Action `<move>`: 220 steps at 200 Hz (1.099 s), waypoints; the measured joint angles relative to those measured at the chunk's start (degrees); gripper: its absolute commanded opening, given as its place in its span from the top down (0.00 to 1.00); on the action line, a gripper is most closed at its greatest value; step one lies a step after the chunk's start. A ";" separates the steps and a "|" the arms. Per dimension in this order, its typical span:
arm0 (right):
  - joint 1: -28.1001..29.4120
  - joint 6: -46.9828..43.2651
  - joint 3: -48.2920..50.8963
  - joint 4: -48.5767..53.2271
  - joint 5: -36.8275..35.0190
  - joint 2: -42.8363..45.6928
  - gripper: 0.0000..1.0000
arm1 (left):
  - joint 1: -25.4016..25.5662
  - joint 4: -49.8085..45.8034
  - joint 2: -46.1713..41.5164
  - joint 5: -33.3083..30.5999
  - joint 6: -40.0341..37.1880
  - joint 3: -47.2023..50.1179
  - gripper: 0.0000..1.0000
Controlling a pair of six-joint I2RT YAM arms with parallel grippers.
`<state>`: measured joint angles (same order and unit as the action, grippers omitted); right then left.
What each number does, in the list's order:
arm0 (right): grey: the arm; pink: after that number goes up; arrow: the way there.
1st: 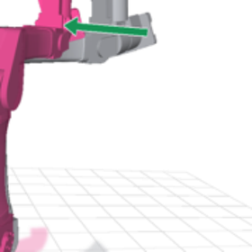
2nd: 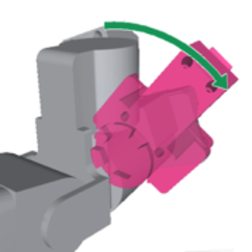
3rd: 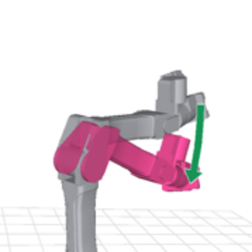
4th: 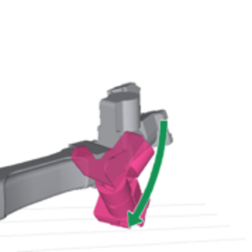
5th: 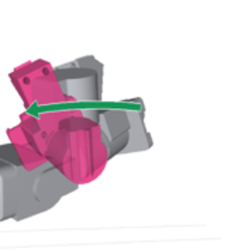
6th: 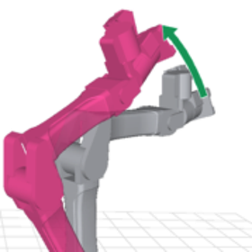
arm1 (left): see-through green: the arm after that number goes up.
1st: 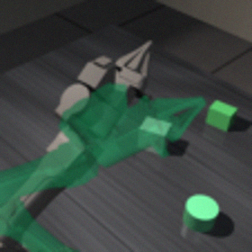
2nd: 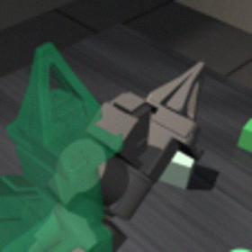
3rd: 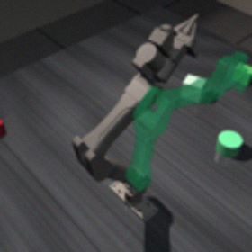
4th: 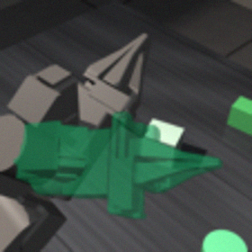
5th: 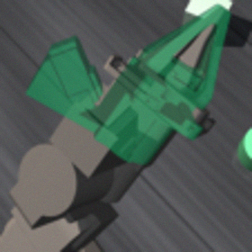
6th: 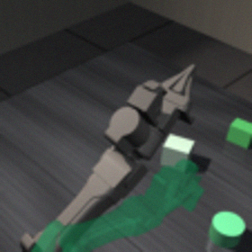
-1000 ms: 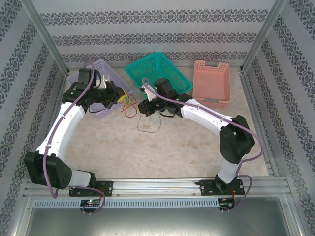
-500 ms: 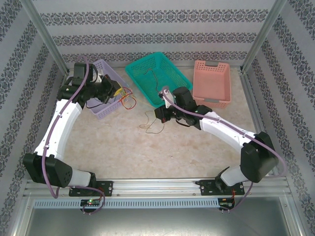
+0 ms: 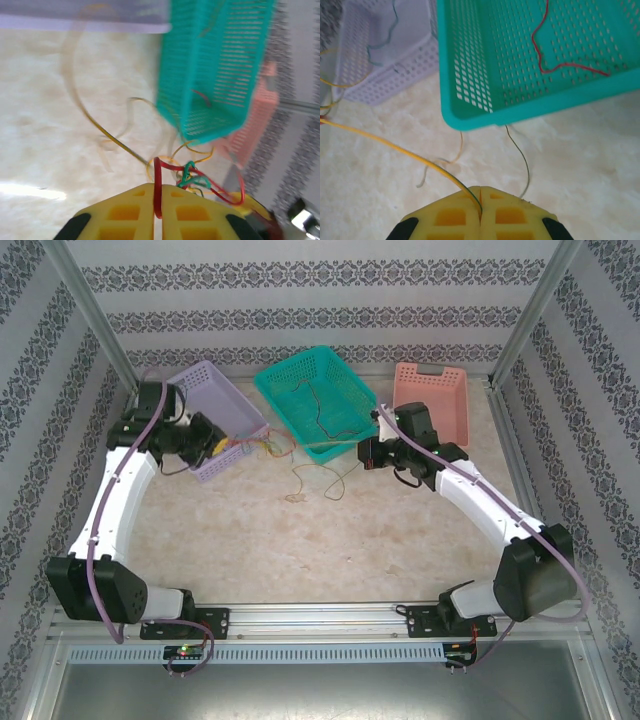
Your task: Untangle the cables
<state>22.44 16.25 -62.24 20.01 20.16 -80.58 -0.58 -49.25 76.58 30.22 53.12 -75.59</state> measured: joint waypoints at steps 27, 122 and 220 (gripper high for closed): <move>4.74 -0.22 -0.15 3.89 -3.56 -1.33 1.00 | -0.28 -3.76 -3.41 -5.88 -1.95 6.21 1.00; -13.35 1.57 4.39 11.85 -16.31 6.62 1.00 | -0.31 -11.69 -11.37 -28.04 -8.35 9.01 1.00; -13.66 1.77 4.42 14.53 -16.13 7.72 1.00 | -0.26 -5.38 -9.55 -11.06 -8.66 10.23 1.00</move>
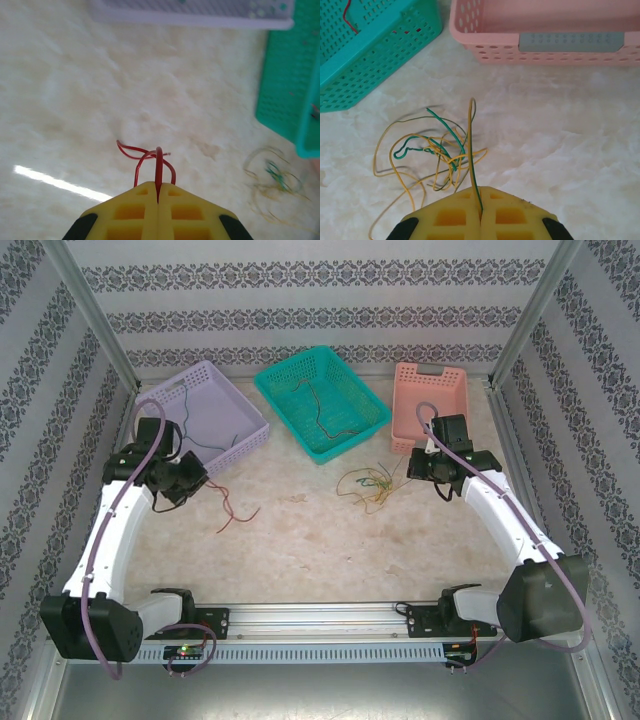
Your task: Untangle the cables
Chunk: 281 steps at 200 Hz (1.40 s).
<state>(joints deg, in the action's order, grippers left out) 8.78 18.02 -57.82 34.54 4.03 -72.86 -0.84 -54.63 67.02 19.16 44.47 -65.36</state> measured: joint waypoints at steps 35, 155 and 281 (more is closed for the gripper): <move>2.01 3.80 0.00 2.47 0.37 -0.28 0.65 | 1.11 3.10 1.79 10.56 0.50 -3.04 1.00; 34.77 53.22 -0.52 -16.59 5.62 -4.76 0.36 | 6.91 13.81 5.18 18.60 5.68 -7.37 1.00; 34.49 64.35 -1.31 -33.03 2.29 -19.74 0.67 | 8.35 14.64 5.35 18.91 7.69 -8.31 1.00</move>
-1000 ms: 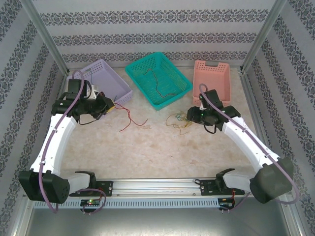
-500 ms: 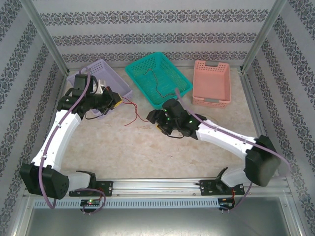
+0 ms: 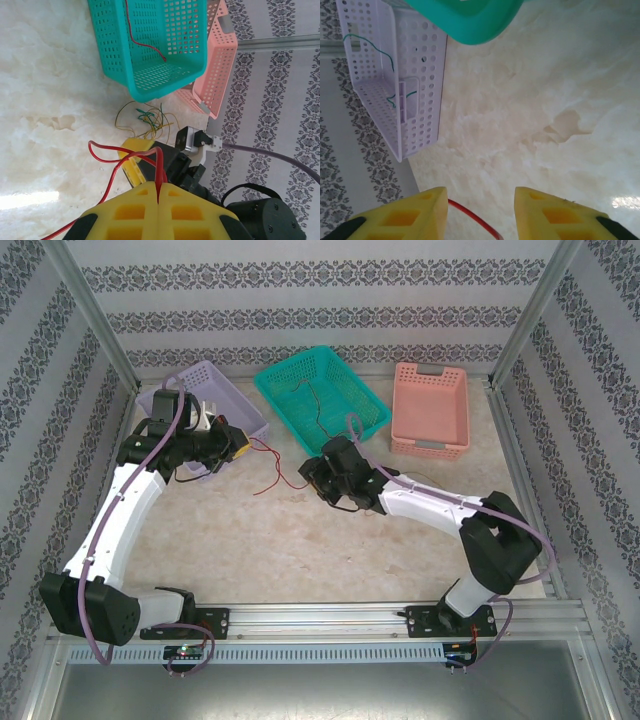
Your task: Untangle the cables
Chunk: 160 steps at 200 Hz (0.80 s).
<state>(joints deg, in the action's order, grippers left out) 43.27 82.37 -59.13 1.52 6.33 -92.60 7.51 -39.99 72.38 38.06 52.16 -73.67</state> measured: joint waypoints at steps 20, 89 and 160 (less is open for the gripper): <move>0.13 0.26 -0.31 -0.48 0.00 -0.68 0.85 | 0.00 0.00 0.00 0.11 0.24 0.00 1.00; -2.54 -8.87 -2.03 7.30 -3.82 3.54 1.00 | 0.00 -3.21 0.26 -0.42 0.00 -0.98 1.00; -8.79 -35.15 -14.95 14.84 -9.57 11.67 1.00 | 1.97 -10.08 2.03 -1.88 -0.68 4.76 1.00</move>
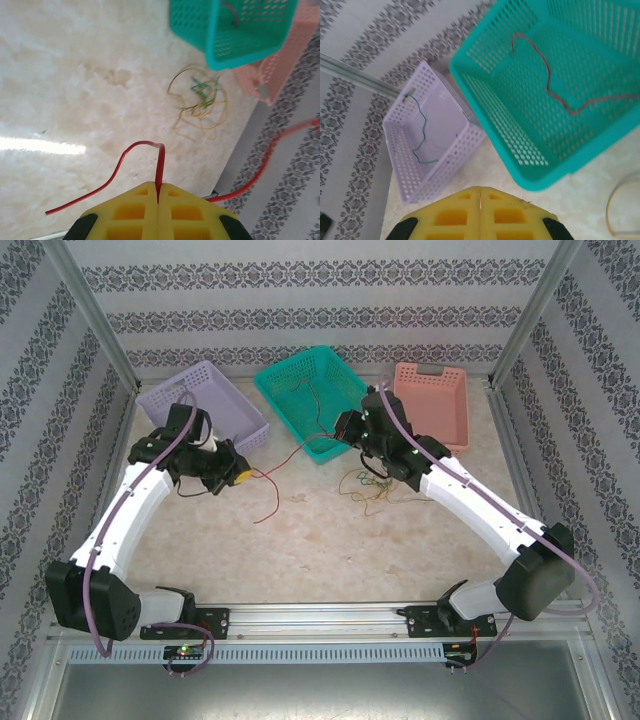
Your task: Untangle the cables
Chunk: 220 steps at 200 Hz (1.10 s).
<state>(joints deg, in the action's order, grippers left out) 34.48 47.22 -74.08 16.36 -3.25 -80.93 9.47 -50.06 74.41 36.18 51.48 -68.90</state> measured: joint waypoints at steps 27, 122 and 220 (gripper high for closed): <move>-0.11 -10.03 -4.57 0.42 1.92 0.00 1.00 | 2.34 0.59 1.36 -0.66 1.36 3.15 0.91; 1.77 -21.11 -15.45 3.56 9.77 -1.53 1.00 | 4.39 4.09 -0.39 -8.70 12.31 3.61 0.36; -0.68 -29.07 -14.62 3.13 28.52 -1.95 1.00 | 4.31 4.74 3.74 -2.05 11.41 -0.09 0.38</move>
<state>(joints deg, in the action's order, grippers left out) 33.80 18.15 -88.71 19.49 25.28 -82.87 13.78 -45.32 78.15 34.13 62.89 -68.99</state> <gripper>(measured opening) 0.058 0.619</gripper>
